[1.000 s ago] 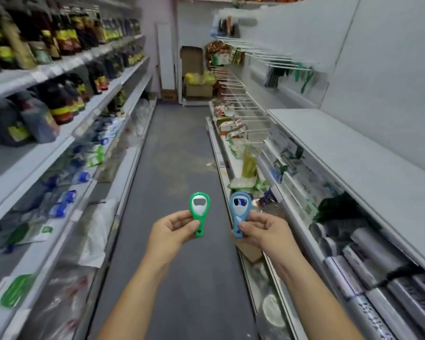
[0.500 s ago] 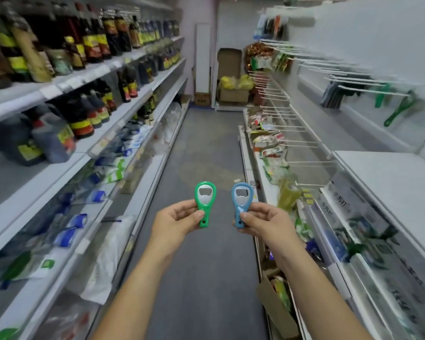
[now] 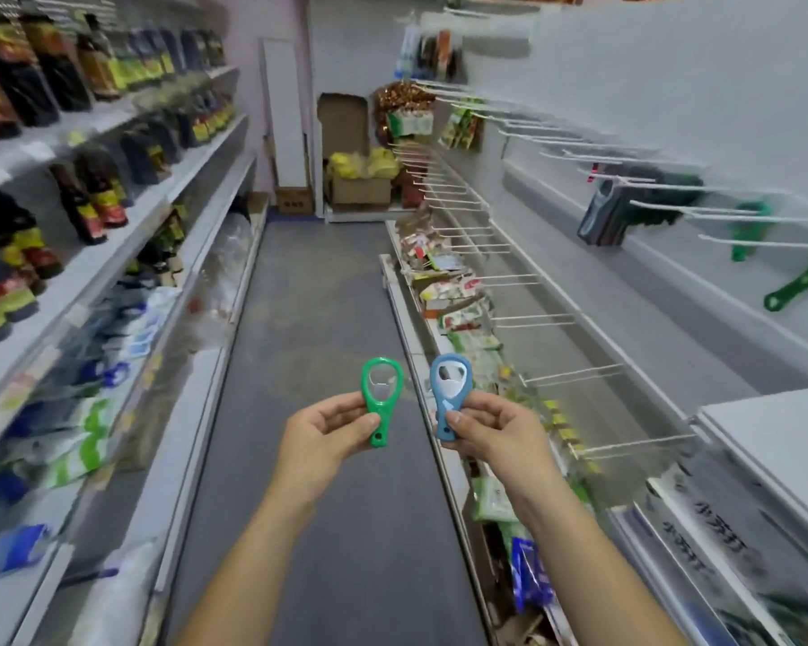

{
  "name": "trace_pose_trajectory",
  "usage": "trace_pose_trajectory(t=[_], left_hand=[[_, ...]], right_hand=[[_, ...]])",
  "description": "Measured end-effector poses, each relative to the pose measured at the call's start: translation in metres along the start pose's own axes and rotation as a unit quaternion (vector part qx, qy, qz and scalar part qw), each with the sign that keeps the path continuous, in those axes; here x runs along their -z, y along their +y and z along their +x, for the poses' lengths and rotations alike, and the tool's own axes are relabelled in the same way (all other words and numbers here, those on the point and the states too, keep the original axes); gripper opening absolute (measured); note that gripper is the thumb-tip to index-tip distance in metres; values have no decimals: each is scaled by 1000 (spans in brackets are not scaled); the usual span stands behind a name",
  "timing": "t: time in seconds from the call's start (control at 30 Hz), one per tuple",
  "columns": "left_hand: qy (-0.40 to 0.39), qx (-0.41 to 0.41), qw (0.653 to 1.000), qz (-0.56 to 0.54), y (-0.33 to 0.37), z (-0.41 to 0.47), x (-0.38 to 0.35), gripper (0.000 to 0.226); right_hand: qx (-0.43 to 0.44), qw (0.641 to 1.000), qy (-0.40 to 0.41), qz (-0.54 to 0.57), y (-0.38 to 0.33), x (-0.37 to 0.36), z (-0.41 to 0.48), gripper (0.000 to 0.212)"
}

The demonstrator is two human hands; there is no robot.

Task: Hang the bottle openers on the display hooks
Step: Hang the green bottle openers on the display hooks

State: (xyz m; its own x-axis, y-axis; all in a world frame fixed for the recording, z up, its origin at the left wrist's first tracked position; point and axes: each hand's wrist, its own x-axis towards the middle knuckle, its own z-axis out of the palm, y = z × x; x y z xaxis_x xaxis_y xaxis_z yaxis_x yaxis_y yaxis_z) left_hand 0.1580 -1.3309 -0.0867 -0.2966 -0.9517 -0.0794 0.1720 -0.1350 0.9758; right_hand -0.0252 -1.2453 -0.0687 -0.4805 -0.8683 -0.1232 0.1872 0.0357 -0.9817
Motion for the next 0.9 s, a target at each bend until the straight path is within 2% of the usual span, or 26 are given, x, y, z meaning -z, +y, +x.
trace_pose_trajectory(t=[0.3,0.53,0.73,0.9], left_hand=[[-40,5,999,29,6,200,-66,31],[-122,12,992,41,24,329,-135,29],[-244,38,968,51,5,411,-211,33],[-377,65,921,71,-14,457,-268,28]], right_hand=[[8,998,51,24,-16,14,193,14],[11,991,132,32,-41,44,309,15],[35,967,249,30,-54,88,355,16],[53,919,388,45,-53,113,363,14]])
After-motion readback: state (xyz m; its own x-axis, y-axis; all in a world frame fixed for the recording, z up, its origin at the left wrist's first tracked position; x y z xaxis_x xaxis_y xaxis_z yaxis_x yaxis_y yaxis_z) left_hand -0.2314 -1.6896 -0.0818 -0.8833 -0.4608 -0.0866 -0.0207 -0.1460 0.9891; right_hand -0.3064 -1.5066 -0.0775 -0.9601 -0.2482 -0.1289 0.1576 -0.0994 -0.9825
